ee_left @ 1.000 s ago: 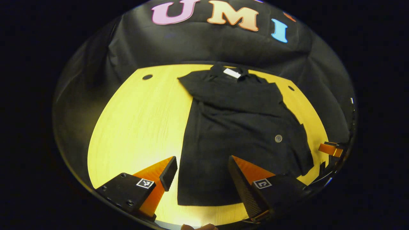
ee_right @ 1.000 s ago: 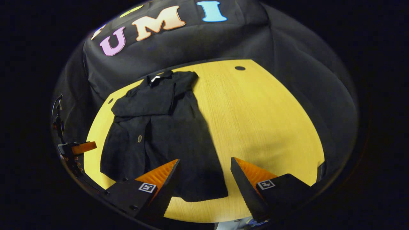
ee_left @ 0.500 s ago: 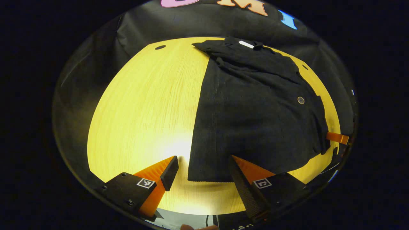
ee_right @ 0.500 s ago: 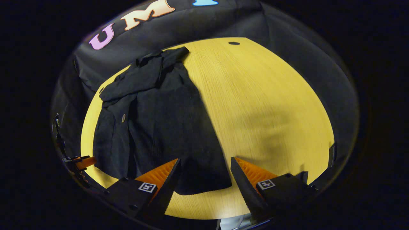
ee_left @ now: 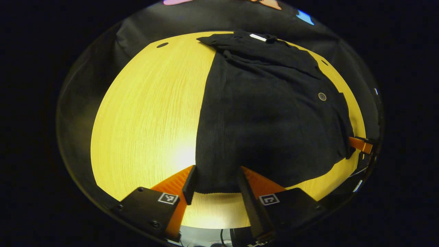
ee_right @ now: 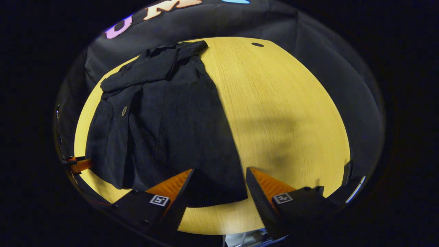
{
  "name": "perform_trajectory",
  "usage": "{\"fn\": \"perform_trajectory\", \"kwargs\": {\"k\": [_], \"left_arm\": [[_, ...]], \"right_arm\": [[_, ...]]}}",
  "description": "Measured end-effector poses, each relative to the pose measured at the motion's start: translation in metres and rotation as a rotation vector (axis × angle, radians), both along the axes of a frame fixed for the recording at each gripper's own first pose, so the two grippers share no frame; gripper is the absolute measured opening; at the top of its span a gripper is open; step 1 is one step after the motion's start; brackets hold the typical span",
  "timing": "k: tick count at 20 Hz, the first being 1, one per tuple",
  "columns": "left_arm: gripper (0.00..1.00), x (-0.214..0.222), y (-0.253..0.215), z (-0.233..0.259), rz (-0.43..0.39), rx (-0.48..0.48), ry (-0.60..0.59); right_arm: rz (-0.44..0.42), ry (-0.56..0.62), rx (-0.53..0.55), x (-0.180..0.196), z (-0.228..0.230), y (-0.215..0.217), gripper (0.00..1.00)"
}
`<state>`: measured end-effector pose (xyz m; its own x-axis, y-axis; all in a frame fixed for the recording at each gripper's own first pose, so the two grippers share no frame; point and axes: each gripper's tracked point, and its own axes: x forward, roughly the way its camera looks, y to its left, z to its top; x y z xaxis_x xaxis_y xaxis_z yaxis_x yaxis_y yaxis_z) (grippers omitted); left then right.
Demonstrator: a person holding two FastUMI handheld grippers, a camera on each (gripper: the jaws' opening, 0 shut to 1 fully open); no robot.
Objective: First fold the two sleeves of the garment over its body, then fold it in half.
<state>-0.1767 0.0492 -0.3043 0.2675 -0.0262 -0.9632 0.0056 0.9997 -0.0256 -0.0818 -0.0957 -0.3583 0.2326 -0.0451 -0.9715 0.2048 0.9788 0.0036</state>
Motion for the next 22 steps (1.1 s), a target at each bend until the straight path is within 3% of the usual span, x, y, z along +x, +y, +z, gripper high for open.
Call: {"fn": "perform_trajectory", "kwargs": {"k": [3,5,7,14,22], "left_arm": [[0.17,0.002,-0.009,0.0,0.025,-0.017,-0.01],[0.02,0.004,-0.011,-0.001,0.035,-0.024,-0.025],[0.0,0.005,-0.016,0.0,0.022,-0.058,-0.035],[0.0,0.029,-0.027,0.036,0.084,-0.174,-0.067],[0.0,0.142,-0.033,0.116,0.065,-0.241,-0.25]], "right_arm": [[-0.022,0.019,0.058,0.003,-0.002,0.011,0.33],[-0.023,0.024,0.103,0.004,-0.002,0.015,0.06],[0.015,0.029,0.168,0.001,-0.003,0.025,0.03],[0.058,-0.024,0.176,0.026,0.033,0.048,0.03],[0.086,-0.25,0.247,0.146,0.12,0.063,0.02]]}}
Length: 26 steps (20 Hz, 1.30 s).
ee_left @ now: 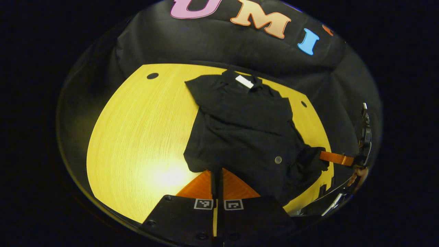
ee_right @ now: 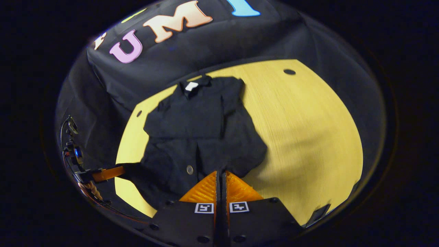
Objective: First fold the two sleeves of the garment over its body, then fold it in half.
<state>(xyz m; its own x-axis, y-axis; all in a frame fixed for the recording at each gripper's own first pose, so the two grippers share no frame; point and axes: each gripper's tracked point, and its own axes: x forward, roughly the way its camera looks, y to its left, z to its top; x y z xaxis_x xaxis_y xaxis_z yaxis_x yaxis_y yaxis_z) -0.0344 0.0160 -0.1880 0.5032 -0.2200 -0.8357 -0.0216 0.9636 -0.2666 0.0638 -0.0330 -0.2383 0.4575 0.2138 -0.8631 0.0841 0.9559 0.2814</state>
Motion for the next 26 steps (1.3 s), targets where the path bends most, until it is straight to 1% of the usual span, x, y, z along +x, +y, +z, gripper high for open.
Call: {"fn": "perform_trajectory", "kwargs": {"k": [1,2,5,6,7,8,11,14,17,19,21,23,25,26], "left_arm": [[0.0,0.018,0.001,0.01,0.003,-0.01,-0.028],[0.0,0.041,0.003,0.021,0.001,-0.009,-0.069],[0.0,0.091,0.007,0.037,-0.012,0.011,-0.145],[0.0,0.106,0.008,0.043,-0.012,0.011,-0.165],[0.0,0.122,0.007,0.049,-0.012,0.005,-0.188],[0.0,0.141,0.008,0.054,-0.007,0.007,-0.214],[0.0,0.203,0.017,0.058,0.026,0.02,-0.316],[0.0,0.243,0.021,0.049,0.031,0.042,-0.34],[0.0,0.287,0.023,0.034,0.019,0.071,-0.384],[0.0,0.311,0.023,0.018,0.003,0.096,-0.396],[0.0,0.334,0.025,0.001,0.025,0.069,-0.38],[0.0,0.355,0.031,-0.017,0.067,0.057,-0.379],[0.0,0.373,0.039,-0.034,0.067,0.085,-0.377],[0.0,0.38,0.042,-0.043,0.062,0.112,-0.377]], "right_arm": [[0.011,-0.034,-0.006,0.014,0.015,-0.001,0.03],[0.023,-0.073,-0.018,0.036,0.027,-0.002,0.03],[0.033,-0.142,-0.027,0.084,0.047,-0.007,0.02],[0.036,-0.161,-0.029,0.098,0.052,-0.007,0.0],[0.04,-0.177,-0.035,0.111,0.054,-0.006,0.02],[0.047,-0.192,-0.042,0.121,0.058,-0.008,0.02],[0.046,-0.23,-0.06,0.174,0.061,-0.01,0.02],[0.031,-0.263,-0.068,0.23,0.061,-0.016,0.03],[0.019,-0.281,-0.092,0.277,0.049,-0.025,0.02],[0.007,-0.263,-0.099,0.301,0.033,-0.029,0.02],[0.007,-0.25,-0.118,0.321,0.016,-0.032,0.02],[0.025,-0.247,-0.172,0.341,-0.002,-0.037,0.02],[0.019,-0.246,-0.215,0.359,-0.02,-0.045,0.02],[0.006,-0.241,-0.214,0.366,-0.028,-0.047,0.02]]}}
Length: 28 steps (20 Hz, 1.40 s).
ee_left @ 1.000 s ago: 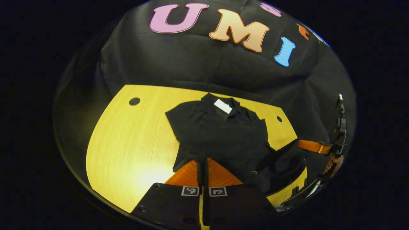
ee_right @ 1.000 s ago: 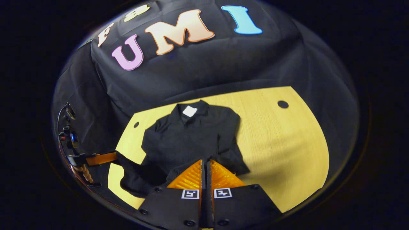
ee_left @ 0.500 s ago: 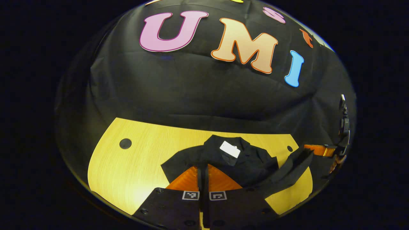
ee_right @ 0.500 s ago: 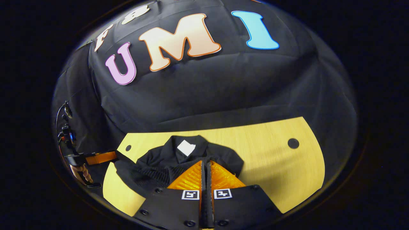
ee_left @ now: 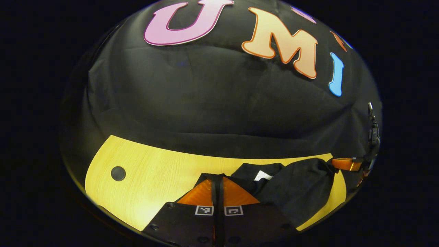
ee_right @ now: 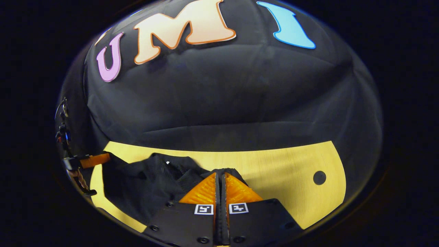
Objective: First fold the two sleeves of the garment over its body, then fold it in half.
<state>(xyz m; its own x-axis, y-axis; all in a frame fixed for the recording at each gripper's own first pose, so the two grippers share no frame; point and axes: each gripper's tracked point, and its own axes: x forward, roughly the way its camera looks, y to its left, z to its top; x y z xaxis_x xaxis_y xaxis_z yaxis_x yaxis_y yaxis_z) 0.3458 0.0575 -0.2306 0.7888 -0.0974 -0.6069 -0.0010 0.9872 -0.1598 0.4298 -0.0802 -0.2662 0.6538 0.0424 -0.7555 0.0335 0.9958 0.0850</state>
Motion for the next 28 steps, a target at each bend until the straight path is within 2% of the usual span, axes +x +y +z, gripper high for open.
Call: {"fn": "perform_trajectory", "kwargs": {"k": [2,4,5,7,11,14,16,19,22,25,27,28], "left_arm": [[0.01,0.008,0.002,-0.012,0.0,0.03,-0.005],[0.14,0.014,0.0,-0.017,0.006,0.031,-0.015],[0.41,0.016,0.001,-0.017,0.015,0.03,-0.023],[0.96,0.011,0.002,-0.014,0.023,0.042,-0.014],[0.95,-0.007,0.0,-0.001,0.046,0.023,-0.005],[0.95,-0.028,-0.012,0.023,0.043,-0.028,-0.05],[0.96,-0.046,-0.012,0.04,0.05,-0.007,-0.089],[0.96,-0.076,-0.008,0.076,0.072,0.085,-0.185],[0.95,-0.113,-0.02,0.113,0.07,0.067,-0.262],[0.95,-0.156,-0.026,0.136,0.075,0.042,-0.296],[0.94,-0.186,-0.029,0.146,0.071,0.052,-0.304],[0.95,-0.201,-0.029,0.153,0.065,0.065,-0.308]], "right_arm": [[-0.033,0.01,0.02,0.011,-0.014,-0.001,0.05],[-0.048,0.008,0.013,0.013,-0.022,-0.002,0.1],[-0.042,-0.003,0.008,0.014,-0.022,0.0,0.16],[-0.026,-0.038,-0.034,0.014,-0.014,-0.003,0.44],[-0.022,-0.112,-0.039,0.004,0.013,0.0,1.0],[-0.013,-0.148,-0.051,-0.021,0.031,0.005,0.99],[-0.014,-0.17,-0.046,-0.049,0.037,0.011,1.0],[0.003,-0.193,-0.034,-0.094,0.04,0.025,1.0],[0.029,-0.133,-0.031,-0.145,0.033,0.036,0.99],[0.053,-0.164,-0.038,-0.182,0.045,0.048,1.0],[0.072,-0.189,-0.044,-0.211,0.06,0.055,0.98],[0.081,-0.195,-0.054,-0.226,0.068,0.058,1.0]]}}
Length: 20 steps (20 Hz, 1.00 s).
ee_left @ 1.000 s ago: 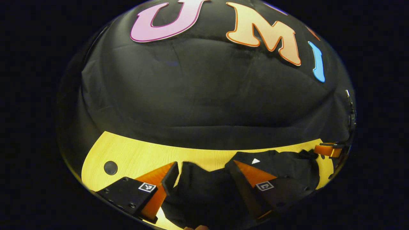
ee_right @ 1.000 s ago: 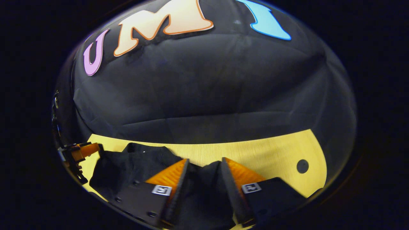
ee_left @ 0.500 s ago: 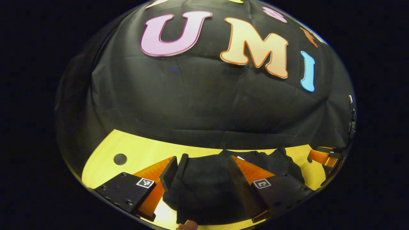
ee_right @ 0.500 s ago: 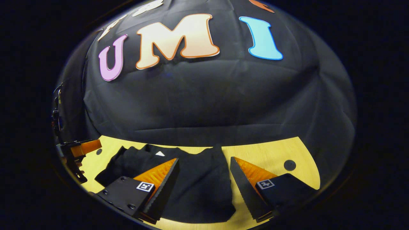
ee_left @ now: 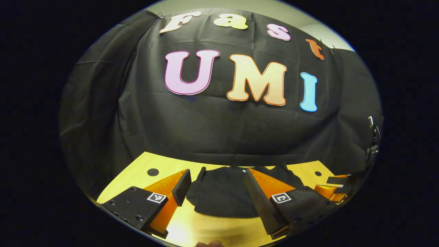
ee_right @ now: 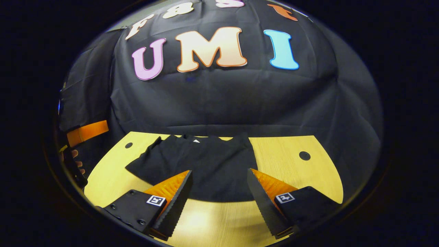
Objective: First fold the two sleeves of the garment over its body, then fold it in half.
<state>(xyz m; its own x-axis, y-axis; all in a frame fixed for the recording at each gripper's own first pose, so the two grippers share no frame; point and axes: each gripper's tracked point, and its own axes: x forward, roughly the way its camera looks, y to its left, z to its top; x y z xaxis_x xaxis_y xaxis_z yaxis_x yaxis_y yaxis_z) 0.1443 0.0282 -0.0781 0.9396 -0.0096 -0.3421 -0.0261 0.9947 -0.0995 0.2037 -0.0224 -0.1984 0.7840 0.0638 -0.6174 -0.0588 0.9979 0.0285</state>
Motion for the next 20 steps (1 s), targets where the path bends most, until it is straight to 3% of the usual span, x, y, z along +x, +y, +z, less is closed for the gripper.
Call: {"fn": "perform_trajectory", "kwargs": {"k": [6,12,20], "left_arm": [[0.95,-0.093,0.004,0.023,0.033,-0.043,0.052],[0.94,-0.154,0.027,0.051,0.103,-0.069,0.044],[0.92,-0.185,-0.012,0.116,0.124,-0.095,-0.165]], "right_arm": [[-0.015,-0.003,0.026,-0.084,0.04,0.006,1.0],[-0.012,-0.035,0.054,-0.153,0.079,0.015,1.0],[0.076,-0.215,0.058,-0.187,0.142,0.013,1.0]]}}
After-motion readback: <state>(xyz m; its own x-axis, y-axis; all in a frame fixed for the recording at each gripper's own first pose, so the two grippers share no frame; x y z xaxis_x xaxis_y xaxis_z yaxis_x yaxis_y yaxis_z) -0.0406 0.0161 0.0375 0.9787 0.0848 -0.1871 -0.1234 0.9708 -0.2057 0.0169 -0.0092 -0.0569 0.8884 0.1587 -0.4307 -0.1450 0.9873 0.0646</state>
